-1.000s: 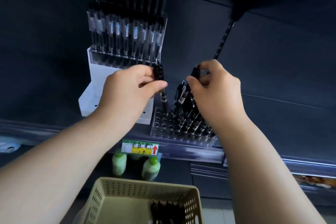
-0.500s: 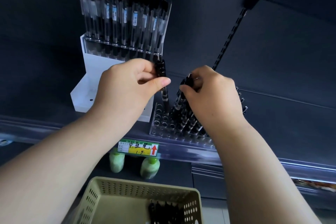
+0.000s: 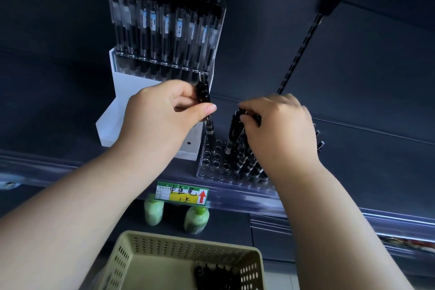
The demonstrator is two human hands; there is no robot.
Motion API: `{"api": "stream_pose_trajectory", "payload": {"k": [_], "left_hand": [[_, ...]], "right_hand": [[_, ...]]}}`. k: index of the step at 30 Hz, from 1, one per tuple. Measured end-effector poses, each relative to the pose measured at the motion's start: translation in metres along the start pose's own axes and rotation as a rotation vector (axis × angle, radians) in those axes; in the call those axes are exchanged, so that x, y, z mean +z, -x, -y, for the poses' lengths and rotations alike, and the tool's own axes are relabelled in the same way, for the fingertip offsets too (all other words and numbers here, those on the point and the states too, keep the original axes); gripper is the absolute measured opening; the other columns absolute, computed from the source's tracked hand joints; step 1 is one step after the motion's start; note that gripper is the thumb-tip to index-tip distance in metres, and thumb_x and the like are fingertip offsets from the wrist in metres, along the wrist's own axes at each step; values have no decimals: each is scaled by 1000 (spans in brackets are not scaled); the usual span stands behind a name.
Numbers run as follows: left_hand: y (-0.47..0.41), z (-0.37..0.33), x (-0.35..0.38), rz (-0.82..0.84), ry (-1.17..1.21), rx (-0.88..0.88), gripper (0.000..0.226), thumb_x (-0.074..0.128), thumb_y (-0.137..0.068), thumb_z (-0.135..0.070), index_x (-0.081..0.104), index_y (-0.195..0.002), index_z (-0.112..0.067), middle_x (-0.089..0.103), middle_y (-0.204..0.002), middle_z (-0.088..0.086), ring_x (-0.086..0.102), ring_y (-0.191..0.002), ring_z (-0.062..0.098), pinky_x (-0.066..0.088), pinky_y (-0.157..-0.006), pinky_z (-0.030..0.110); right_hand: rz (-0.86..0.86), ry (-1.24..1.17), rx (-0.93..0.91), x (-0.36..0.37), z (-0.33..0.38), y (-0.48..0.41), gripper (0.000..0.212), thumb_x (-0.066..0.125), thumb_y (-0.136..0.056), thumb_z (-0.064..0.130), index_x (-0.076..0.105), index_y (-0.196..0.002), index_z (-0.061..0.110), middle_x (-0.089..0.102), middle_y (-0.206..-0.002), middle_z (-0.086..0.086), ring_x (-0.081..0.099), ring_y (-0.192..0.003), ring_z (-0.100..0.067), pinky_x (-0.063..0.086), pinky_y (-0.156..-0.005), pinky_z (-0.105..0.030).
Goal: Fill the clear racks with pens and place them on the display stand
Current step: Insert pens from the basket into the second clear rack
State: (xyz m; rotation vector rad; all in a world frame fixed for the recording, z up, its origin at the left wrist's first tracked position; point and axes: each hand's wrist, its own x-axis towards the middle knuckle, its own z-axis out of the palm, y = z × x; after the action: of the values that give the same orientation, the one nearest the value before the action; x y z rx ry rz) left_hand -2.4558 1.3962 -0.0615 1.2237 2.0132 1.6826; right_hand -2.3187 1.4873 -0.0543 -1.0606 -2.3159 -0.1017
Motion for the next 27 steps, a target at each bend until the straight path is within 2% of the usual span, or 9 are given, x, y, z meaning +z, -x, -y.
{"api": "stream_pose_trajectory", "payload": {"k": [3,7,8,9,12,13,18,22,27], "left_hand": [[-1,1,1,1,-4,-7,10,74,-75,-32,68,-82,-28,71,-76,-15,67,-71,-1,52,-75,20],[-1,2,3,-8,-14,-9,11,73,-76,-35,68,-82,-27,71,-75,-17,65,-68,-6,41,-61,-1],[-1,2,3,-8,-16,-8,12,73,-76,-35,69,-83,-27,71,-75,-17,65,-68,-6,39,-60,-2],[-1,2,4,-3,-8,-4,13,73,-76,-34,69,-85,-26,71,-77,-16,65,-68,-6,41,-62,-1],[-1,2,8,16,24,9,18,73,-76,-33,72,-92,-24,72,-82,-13,68,-72,0,53,-78,19],[-1,2,10,18,25,14,18,72,-76,-33,72,-92,-25,72,-82,-13,68,-73,0,53,-79,21],[1,1,22,32,19,45,14,73,-76,-32,73,-89,-26,72,-80,-16,66,-72,-2,53,-79,20],[4,0,35,79,-52,129,10,74,-76,-29,74,-85,-24,71,-74,-14,63,-70,-1,48,-71,16],[6,6,49,159,-144,176,9,77,-74,-24,72,-81,-23,63,-64,-21,59,-73,-10,41,-63,1]], "right_hand": [[-18,22,-61,0,1,1,29,60,-84,8,71,-106,24,69,-94,-3,55,-90,-31,33,-70,-33],[-6,56,-41,-2,0,3,35,56,-76,-1,75,-95,21,68,-92,-5,52,-85,-31,29,-68,-31],[-12,56,-36,-3,0,3,36,55,-74,-2,75,-93,20,68,-92,-5,52,-84,-31,29,-68,-31],[-17,64,-32,-4,-1,3,36,55,-73,-3,76,-91,20,68,-91,-5,52,-84,-31,29,-68,-31],[-17,106,-19,-7,-1,4,34,55,-70,-4,77,-84,18,67,-89,-5,51,-83,-31,29,-68,-31],[-12,116,-18,-7,-1,4,32,55,-71,-3,77,-84,17,67,-90,-5,51,-84,-31,29,-68,-31],[-31,73,-33,-9,-1,8,31,50,-77,3,75,-90,15,66,-91,-7,52,-84,-33,40,-70,-36],[-70,-7,-18,-10,-4,9,36,43,-76,9,75,-93,14,65,-87,-10,53,-83,-35,46,-73,-42],[-70,-47,-4,-11,-12,13,41,38,-76,15,74,-96,14,65,-89,-10,53,-86,-33,46,-76,-40]]}}
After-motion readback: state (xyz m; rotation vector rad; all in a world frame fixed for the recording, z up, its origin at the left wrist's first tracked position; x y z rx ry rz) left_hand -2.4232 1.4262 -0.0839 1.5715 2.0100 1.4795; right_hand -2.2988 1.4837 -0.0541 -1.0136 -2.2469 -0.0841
